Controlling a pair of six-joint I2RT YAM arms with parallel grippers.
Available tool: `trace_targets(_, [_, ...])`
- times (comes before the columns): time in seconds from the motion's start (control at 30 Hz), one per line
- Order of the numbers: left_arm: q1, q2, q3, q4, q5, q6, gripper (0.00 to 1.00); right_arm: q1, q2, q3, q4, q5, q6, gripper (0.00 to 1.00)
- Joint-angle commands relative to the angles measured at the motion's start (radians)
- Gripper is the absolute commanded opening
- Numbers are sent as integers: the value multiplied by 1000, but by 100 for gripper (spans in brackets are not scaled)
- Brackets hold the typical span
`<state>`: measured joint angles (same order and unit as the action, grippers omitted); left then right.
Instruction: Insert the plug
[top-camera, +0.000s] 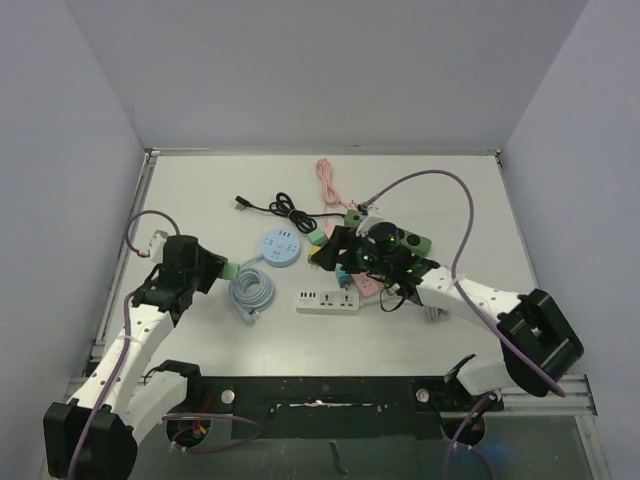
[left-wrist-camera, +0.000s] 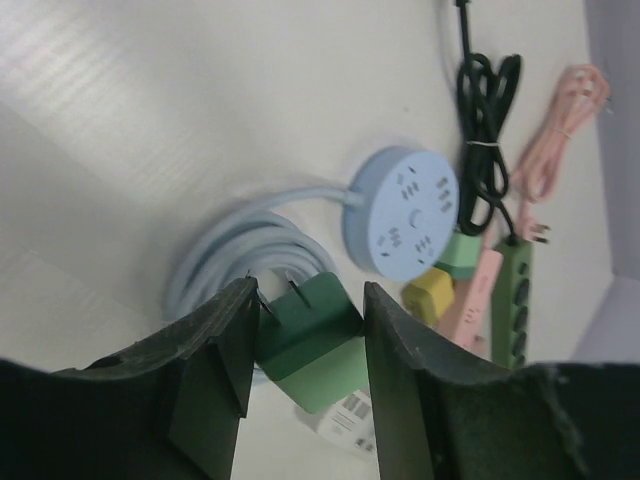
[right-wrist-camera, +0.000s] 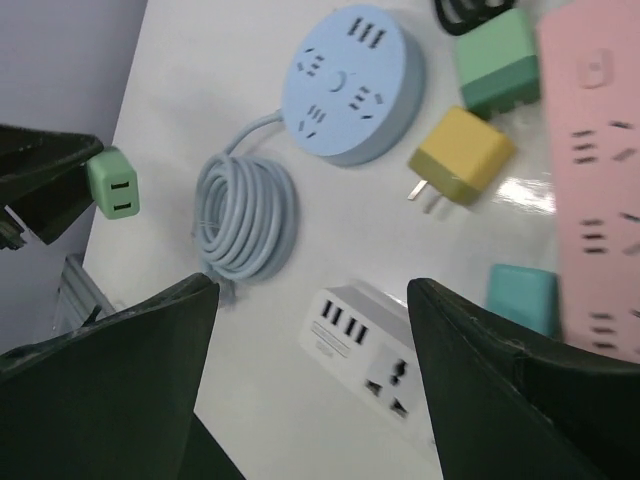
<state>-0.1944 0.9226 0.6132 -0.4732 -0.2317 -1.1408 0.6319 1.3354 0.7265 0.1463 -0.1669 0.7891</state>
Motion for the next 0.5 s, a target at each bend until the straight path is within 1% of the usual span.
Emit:
trace_targets(0.0, [4,-35,64,93,273,-136,38,121,125,121,259,-10,41,78])
trace_targets(0.1, [3,-45,21,172,398,-225,38,164,200,182,280,-23,30,78])
trace_targets(0.17, [4,-57,-9,206,437,-262,38,179,232,203,289,-30,26,77])
trace_targets(0.33, [4,-84,-36,219,449,-302,38,215,284,246,320,-55,21,75])
trace_targets(0.43, [6,-85,-45,191,401,-289,38,226,317,283,238,2,44,73])
trace_targets(0.47, [16,-80,-40,179,371,-251,39,225,315,274,219,35,58,72])
